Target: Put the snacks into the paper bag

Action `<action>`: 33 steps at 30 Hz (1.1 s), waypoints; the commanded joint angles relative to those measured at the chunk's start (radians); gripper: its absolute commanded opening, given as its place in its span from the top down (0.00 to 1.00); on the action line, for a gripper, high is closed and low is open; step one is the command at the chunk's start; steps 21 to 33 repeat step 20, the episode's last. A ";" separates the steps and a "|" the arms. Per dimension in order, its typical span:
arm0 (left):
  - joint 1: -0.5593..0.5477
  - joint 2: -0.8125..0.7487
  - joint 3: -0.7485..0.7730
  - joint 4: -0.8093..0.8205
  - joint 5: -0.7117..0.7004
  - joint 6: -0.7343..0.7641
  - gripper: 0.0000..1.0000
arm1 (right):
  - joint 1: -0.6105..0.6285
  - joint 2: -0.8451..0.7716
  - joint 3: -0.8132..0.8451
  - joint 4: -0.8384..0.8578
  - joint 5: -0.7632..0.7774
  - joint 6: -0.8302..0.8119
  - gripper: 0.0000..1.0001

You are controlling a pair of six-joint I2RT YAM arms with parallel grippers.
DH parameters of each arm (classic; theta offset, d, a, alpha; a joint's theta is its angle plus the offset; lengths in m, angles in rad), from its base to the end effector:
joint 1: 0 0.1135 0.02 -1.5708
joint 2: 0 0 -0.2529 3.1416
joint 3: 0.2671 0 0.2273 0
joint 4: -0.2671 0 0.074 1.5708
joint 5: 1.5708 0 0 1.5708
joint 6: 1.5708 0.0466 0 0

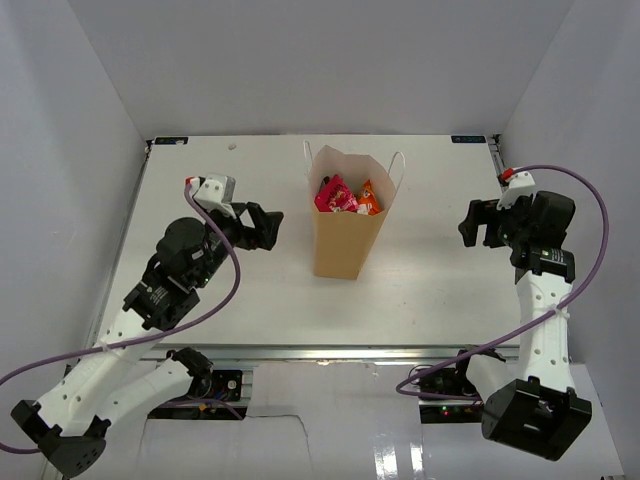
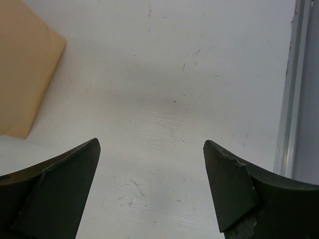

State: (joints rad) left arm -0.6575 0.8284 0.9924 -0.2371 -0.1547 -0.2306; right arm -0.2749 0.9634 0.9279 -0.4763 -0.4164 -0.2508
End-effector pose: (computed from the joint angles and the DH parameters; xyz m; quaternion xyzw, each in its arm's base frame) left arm 0.1431 -0.1014 0.3861 0.1033 0.7249 -0.2405 0.6373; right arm 0.1962 -0.0358 0.3162 -0.0942 0.8456 0.0439 0.5236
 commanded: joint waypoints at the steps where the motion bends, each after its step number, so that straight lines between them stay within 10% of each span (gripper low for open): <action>1: 0.004 -0.073 -0.111 -0.097 -0.140 -0.053 0.02 | -0.003 -0.022 0.045 0.016 0.094 0.045 0.10; 33: 0.004 -0.153 -0.259 -0.099 -0.137 -0.159 0.02 | -0.003 -0.074 0.046 -0.007 0.114 0.047 0.10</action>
